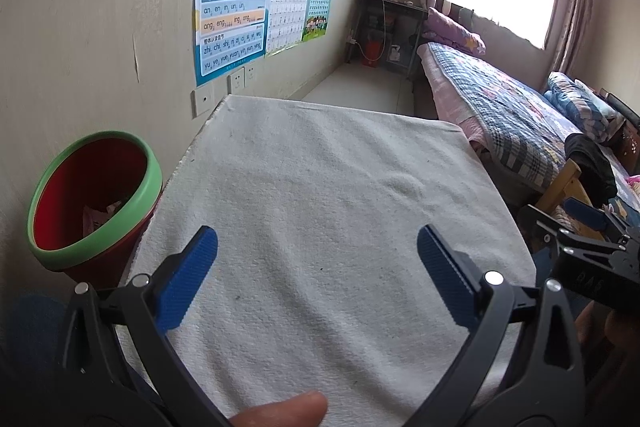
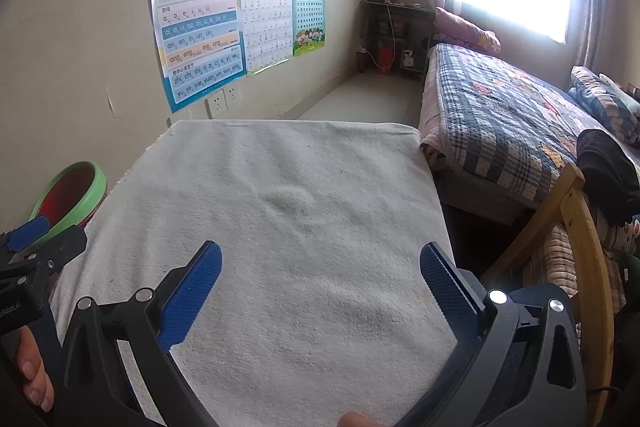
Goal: Collect trash
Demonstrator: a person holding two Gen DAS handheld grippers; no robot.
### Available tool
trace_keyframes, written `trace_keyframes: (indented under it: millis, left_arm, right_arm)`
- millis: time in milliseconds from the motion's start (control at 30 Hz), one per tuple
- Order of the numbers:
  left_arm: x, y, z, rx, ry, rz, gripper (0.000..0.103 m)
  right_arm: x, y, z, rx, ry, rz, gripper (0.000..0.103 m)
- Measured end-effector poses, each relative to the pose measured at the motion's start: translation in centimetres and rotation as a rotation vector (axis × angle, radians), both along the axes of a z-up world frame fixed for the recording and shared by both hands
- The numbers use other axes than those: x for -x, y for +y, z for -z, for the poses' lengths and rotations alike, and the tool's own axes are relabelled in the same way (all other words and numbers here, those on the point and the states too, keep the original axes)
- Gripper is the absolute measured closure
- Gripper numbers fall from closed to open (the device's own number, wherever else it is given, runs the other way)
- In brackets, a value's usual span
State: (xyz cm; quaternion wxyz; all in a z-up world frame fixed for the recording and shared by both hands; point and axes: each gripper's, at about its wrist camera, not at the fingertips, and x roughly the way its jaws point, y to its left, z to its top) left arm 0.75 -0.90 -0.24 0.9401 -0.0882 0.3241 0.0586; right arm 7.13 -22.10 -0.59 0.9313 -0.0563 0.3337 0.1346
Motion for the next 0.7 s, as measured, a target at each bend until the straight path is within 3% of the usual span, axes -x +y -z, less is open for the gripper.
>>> trace_keyframes:
  millis: [700]
  left_arm:
    - [-0.23, -0.06, 0.06, -0.007, 0.005, 0.001, 0.005]
  right_arm:
    - [-0.12, -0.08, 0.22, 0.0, 0.005, -0.006, 0.007]
